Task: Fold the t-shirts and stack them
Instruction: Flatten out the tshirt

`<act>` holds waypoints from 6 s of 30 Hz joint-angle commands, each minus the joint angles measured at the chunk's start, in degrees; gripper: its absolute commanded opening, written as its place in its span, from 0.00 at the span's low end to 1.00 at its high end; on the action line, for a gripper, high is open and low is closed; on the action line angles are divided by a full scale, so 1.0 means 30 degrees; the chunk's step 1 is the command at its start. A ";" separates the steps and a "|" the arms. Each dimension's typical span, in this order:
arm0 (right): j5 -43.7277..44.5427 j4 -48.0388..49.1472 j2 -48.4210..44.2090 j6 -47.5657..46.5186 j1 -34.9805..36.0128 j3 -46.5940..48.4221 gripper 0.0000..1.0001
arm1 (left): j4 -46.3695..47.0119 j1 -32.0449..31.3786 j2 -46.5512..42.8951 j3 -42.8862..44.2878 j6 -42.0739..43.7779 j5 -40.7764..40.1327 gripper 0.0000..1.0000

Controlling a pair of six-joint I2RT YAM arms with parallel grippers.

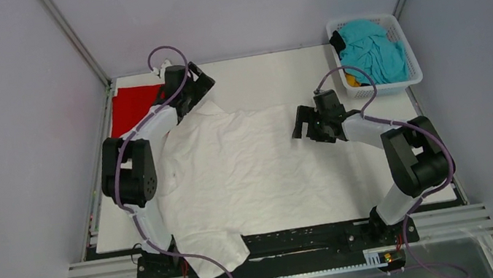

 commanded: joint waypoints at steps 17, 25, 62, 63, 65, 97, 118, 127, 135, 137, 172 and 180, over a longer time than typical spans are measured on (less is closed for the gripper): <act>0.0657 -0.0630 -0.0155 -0.0441 -0.0104 0.0850 1.00 | 0.1418 -0.0017 0.6405 0.6127 -0.1918 -0.0074 0.99; 0.1322 -0.0983 -0.0771 -0.0498 -0.0338 0.0824 0.99 | -0.1742 -0.0344 1.0310 1.4963 -0.1274 0.1478 0.99; 0.2240 -0.2085 -0.1109 -0.0350 -0.0987 0.1389 0.99 | -0.3566 -0.0016 1.0894 1.3328 -0.0633 -0.0326 0.99; 0.2283 -0.2078 -0.1180 -0.0340 -0.1019 0.1354 0.99 | -0.3544 -0.0050 1.1093 1.3671 -0.0589 -0.0204 0.99; 0.2321 -0.2085 -0.1245 -0.0361 -0.1071 0.1306 0.99 | -0.2761 -0.0100 1.0898 1.3301 -0.0542 -0.0161 0.99; 0.1760 -0.1807 -0.0679 -0.0365 -0.1082 0.1253 1.00 | -0.2967 -0.0365 0.5920 0.5835 0.0565 -0.2694 0.99; 0.1986 -0.2105 -0.0074 -0.0313 -0.1094 0.1841 1.00 | -0.1507 -0.0798 1.0266 1.1781 -0.1437 0.1275 0.99; 0.2693 -0.2431 0.1020 0.0257 -0.2166 0.3662 0.99 | -0.2567 -0.0887 1.2423 1.7409 -0.1858 -0.1474 0.99; 0.3242 -0.3370 0.2800 0.0383 -0.3277 0.6274 1.00 | -0.7671 -0.0814 0.8152 1.7195 0.3574 -0.5534 0.99; 0.2867 -0.3473 0.3206 0.0159 -0.3283 0.6709 0.99 | -0.7764 -0.0747 0.5801 1.4453 0.4584 -0.4256 0.99; 0.2062 -0.8515 0.5815 -3.4640 -0.1117 1.0659 1.00 | -0.4595 0.0986 -0.3559 -0.8476 0.1744 0.2040 0.99; 0.2570 -0.6266 0.8594 -3.4470 -0.1180 1.2326 1.00 | -0.4472 0.0995 -0.3650 -0.8386 0.1883 0.2086 0.99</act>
